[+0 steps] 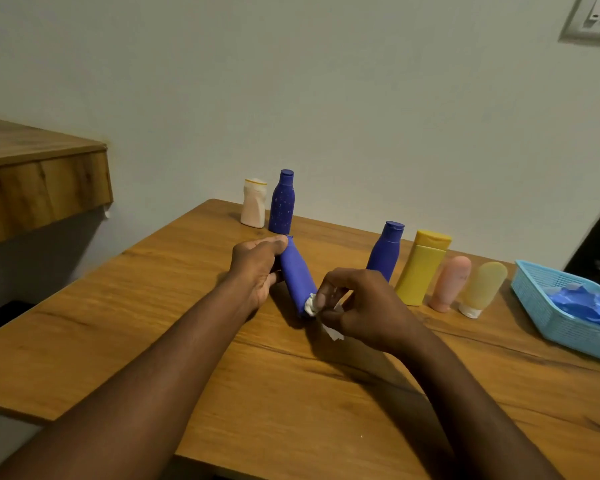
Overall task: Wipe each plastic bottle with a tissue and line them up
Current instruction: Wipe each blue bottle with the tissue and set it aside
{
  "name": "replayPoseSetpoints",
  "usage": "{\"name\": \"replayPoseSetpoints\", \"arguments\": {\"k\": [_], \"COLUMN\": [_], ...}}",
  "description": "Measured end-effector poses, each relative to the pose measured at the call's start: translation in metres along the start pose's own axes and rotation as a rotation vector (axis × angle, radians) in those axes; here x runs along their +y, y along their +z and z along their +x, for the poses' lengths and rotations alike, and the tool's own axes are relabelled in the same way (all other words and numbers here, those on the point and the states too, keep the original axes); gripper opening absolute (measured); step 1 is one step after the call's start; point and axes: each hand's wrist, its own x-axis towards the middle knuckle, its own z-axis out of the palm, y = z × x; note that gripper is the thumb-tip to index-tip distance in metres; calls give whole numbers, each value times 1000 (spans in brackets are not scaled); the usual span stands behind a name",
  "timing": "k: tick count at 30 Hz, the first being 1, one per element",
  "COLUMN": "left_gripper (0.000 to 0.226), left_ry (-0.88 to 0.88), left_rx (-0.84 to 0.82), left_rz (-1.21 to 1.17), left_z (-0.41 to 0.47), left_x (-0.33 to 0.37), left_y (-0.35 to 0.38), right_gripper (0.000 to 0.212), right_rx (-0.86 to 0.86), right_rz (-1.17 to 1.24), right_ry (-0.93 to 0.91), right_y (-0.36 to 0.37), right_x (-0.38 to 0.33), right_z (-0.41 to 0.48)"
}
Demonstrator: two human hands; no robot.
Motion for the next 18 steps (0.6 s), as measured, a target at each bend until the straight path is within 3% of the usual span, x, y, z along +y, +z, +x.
{"name": "replayPoseSetpoints", "arguments": {"k": [5, 18], "left_gripper": [11, 10], "left_ry": [5, -3], "left_rx": [17, 13], "left_rz": [-16, -64], "left_z": [1, 2], "left_x": [1, 2], "left_y": [-1, -3], "right_gripper": [27, 23], "right_rx": [1, 100], "right_rz": [-13, 11], "right_ry": [-70, 6], "right_y": [10, 4], "right_x": [-7, 7], "right_z": [3, 2]}}
